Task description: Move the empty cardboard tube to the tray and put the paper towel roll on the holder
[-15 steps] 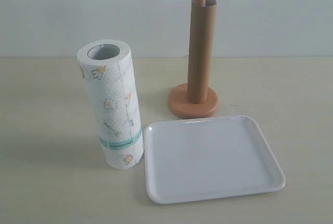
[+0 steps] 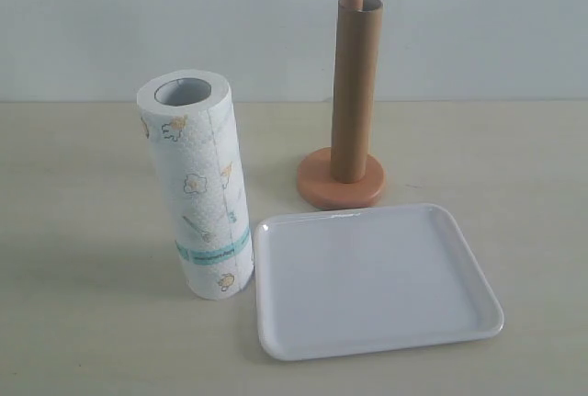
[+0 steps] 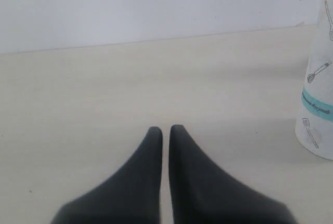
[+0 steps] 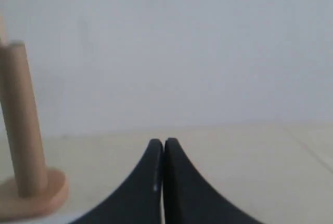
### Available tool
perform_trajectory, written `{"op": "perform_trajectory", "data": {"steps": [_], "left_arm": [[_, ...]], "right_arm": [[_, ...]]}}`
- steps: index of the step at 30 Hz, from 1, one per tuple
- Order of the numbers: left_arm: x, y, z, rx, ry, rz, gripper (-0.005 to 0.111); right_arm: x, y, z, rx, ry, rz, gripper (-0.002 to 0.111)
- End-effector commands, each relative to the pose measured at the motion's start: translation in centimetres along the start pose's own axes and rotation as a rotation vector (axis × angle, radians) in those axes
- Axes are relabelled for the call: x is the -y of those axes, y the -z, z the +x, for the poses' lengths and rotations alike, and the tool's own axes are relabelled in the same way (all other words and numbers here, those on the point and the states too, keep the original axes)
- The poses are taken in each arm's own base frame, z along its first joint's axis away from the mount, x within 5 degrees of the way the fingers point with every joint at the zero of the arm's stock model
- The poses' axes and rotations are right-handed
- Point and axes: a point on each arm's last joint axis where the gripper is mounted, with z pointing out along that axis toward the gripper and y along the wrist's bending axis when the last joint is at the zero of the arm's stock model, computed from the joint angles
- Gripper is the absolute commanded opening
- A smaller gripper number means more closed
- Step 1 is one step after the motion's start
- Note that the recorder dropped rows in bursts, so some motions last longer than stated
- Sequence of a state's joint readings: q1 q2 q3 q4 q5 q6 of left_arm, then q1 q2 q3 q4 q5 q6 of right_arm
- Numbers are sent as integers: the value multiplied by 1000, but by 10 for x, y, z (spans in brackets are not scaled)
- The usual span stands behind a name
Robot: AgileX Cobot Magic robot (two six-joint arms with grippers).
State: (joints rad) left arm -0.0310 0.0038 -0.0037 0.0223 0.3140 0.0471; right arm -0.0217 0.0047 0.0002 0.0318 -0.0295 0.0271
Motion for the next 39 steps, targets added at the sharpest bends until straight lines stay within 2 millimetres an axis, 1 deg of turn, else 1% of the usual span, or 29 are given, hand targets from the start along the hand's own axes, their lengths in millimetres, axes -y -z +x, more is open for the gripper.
{"op": "perform_trajectory", "data": {"steps": [1,7,11,13,16,17,19,22,28,31,35,39], "left_arm": [[0,0,1,3,10,-2,4],[0,0,1,3,10,-2,4],[0,0,1,3,10,-2,4],[0,0,1,3,10,-2,4],[0,0,1,3,10,-2,4],[0,0,1,3,10,-2,4],[0,0,1,3,10,-2,4],[0,0,1,3,10,-2,4],[0,0,1,3,10,-2,4],[0,0,1,3,10,-2,4],[0,0,1,3,10,-2,4],[0,0,1,3,10,-2,4]], "right_arm": [[-1,5,-28,317,3,-11,0],[-1,9,-39,441,3,-14,0],[-1,8,-37,424,10,-12,0],[-1,5,-29,294,27,-7,0],[-2,-2,-32,48,83,-4,0],[-2,-6,-33,-9,87,-4,0],[-3,-12,-37,-49,84,-4,0],[-3,-18,-44,-13,82,-2,0],[-3,-18,-55,112,72,0,0],[-3,-18,-55,114,-8,-3,0],[-3,-18,-56,119,-64,-7,0],[-3,-19,-61,172,-105,-12,0]]}}
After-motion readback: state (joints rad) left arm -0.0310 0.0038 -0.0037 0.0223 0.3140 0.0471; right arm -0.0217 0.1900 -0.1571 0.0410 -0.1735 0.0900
